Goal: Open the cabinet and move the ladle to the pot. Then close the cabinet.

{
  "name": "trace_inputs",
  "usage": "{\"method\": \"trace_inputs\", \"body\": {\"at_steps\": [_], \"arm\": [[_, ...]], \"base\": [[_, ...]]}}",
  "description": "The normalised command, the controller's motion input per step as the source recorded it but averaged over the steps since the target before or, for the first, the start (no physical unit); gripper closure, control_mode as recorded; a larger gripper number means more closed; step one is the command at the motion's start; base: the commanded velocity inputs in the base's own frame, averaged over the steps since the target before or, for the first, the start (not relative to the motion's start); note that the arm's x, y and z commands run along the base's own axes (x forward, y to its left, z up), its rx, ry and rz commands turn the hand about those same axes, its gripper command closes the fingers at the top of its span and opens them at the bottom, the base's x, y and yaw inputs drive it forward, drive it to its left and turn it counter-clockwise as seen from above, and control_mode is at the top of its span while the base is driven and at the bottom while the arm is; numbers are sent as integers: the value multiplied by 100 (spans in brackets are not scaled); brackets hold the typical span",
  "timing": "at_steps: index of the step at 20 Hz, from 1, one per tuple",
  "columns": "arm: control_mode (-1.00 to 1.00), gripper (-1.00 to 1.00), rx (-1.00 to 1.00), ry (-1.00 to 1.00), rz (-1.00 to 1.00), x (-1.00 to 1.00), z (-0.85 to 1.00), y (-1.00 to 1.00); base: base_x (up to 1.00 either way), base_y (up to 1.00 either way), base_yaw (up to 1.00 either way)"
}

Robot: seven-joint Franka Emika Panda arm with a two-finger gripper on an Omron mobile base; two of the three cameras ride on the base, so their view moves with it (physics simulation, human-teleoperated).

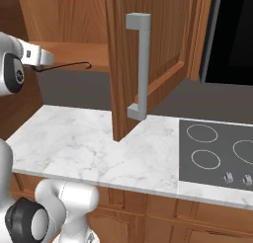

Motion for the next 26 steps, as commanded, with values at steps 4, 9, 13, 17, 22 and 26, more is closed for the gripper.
{"method": "trace_inputs", "body": {"at_steps": [4, 9, 13, 17, 22, 26], "arm": [[-100, 100, 0, 9, 0, -98, 48, -13], [-100, 100, 0, 14, 0, -59, 1, -7], [-100, 100, 0, 10, 0, -12, -18, -6], [-100, 100, 0, 8, 0, 8, -41, -4], [-100, 100, 0, 6, 0, 21, -35, -15], [-100, 100, 0, 5, 0, 12, -29, -18]], "base": [[0, 0, 0], [0, 0, 0], [0, 0, 0], [0, 0, 0], [0, 0, 0], [0, 0, 0]]}}
